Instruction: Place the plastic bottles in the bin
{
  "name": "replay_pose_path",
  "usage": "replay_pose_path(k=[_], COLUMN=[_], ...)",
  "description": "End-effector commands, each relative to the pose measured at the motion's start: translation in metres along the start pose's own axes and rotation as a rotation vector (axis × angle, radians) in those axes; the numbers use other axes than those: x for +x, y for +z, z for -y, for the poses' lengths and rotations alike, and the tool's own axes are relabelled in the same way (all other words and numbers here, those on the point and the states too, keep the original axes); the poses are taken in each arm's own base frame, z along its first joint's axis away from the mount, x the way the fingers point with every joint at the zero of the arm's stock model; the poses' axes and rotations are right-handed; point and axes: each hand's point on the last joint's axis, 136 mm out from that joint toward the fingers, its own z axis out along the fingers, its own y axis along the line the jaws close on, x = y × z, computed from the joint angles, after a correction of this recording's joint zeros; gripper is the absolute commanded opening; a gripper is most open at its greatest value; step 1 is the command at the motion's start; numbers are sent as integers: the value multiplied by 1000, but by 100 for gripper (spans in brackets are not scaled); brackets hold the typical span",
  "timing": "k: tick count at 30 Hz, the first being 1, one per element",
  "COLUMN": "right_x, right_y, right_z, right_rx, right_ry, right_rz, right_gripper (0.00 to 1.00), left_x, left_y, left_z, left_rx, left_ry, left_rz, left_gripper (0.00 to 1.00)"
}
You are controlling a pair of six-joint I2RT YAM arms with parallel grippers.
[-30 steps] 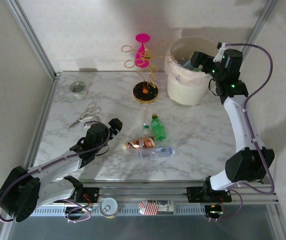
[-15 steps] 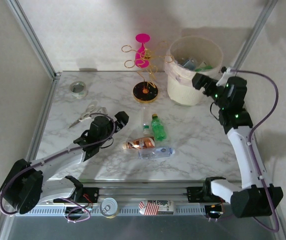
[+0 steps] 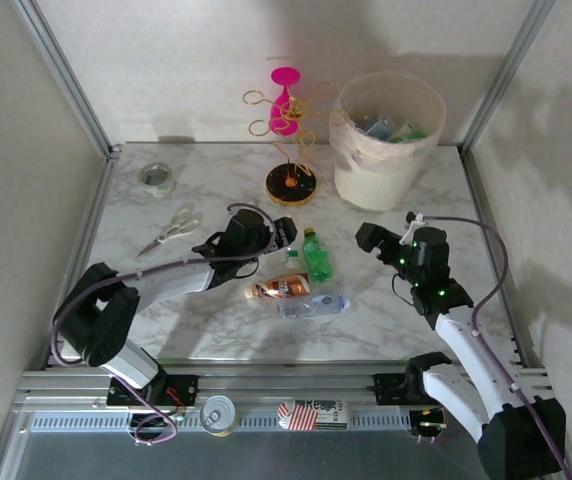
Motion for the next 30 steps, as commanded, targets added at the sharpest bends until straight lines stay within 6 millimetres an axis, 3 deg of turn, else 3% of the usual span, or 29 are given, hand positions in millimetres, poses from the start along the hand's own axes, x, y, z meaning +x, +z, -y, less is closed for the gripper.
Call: replay_pose_path(k=[1,6,14,21,30], right_x=[-1,7,9,18,20], right_y=[4,10,13,16,17], right_z=[2,26,18,11,7], right_rx=[-21,75,-9,-65,-80], right_ry=[2,12,42,50,54], right_rz=[54,51,80,47,20], right_gripper=[99,99,99,99,99], left_x=[16,35,52,51,56], left_y=[14,38,60,73,85], left_z=[0,-9,-29,-44,-55], left_rx=[-60,-147,-260,-344,-389], left_ry=[97,135,185,228,241], left_rz=[-59,-114,-147,-128,-130], left_gripper=[100,96,92,90,70])
